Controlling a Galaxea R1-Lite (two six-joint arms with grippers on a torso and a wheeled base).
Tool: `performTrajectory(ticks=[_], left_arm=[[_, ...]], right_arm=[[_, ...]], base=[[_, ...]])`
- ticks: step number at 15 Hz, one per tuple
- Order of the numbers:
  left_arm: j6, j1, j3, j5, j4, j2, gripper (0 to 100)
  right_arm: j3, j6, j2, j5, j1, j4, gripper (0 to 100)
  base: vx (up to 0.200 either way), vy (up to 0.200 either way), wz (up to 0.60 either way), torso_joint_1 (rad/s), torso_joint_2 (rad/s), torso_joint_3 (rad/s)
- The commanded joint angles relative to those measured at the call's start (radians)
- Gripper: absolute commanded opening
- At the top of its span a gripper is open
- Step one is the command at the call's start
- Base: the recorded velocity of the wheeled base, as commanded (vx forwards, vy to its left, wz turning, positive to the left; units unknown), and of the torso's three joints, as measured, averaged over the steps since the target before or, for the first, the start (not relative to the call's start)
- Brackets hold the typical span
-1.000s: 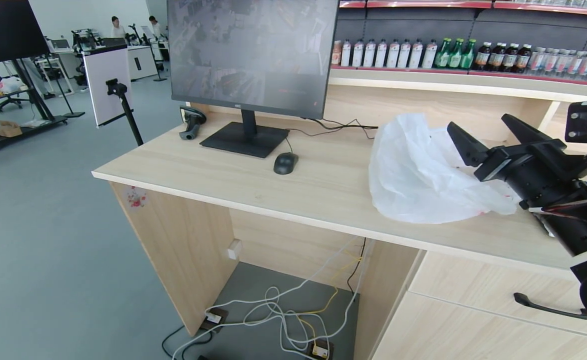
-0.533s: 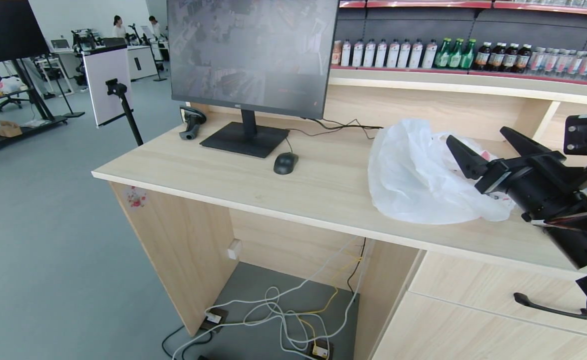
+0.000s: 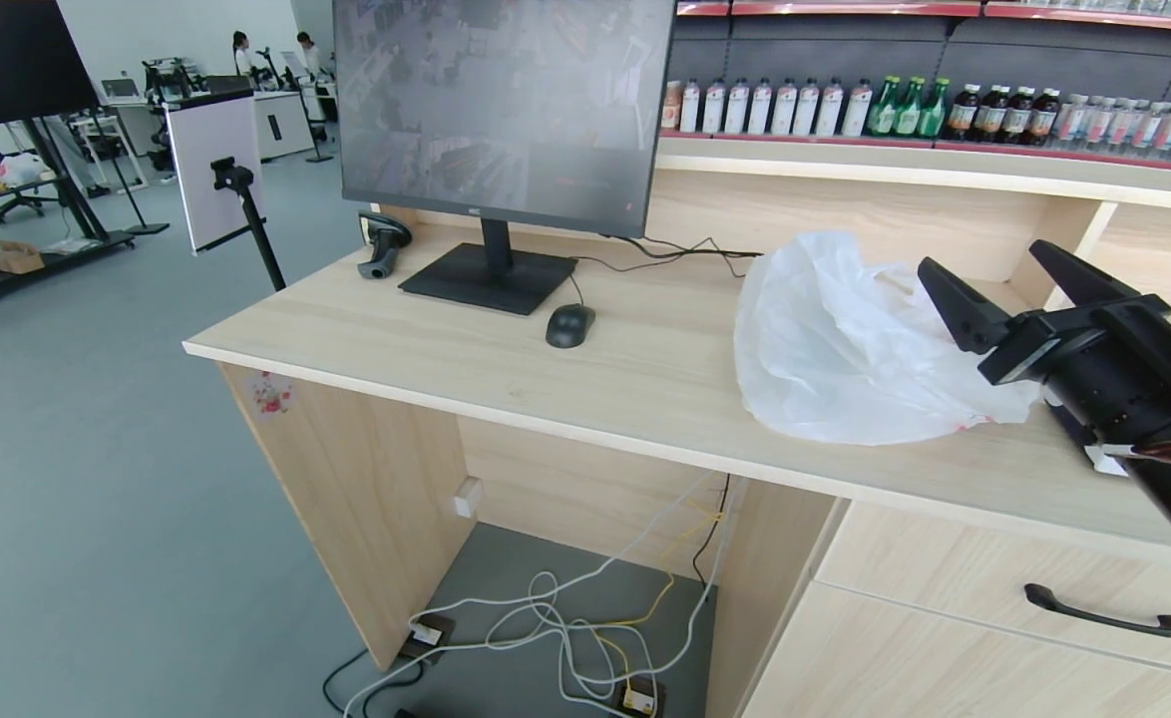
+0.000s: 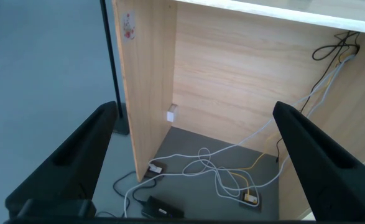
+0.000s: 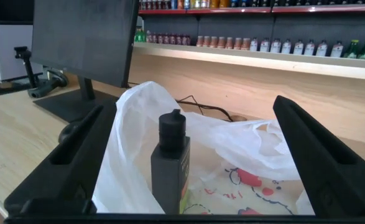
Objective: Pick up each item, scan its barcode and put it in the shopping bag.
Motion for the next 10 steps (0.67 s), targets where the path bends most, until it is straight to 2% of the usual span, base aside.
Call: performTrajectory(ticks=[1,10], left_arm=[[0.001,0.0,0.0,0.0,0.0,0.0,100],[-0.002,0.0,0.0,0.0,0.0,0.0,100]], right_arm=[[0.001,0.0,-0.01,0.0,0.001,-0.001,100],[0.021,-0.002,-0.044,0.0,-0.001,-0.001,100]], base=[[0.0,0.0,0.0,0.0,0.0,0.0],[0.0,-0.2,0.0,0.003,0.01,0.004]])
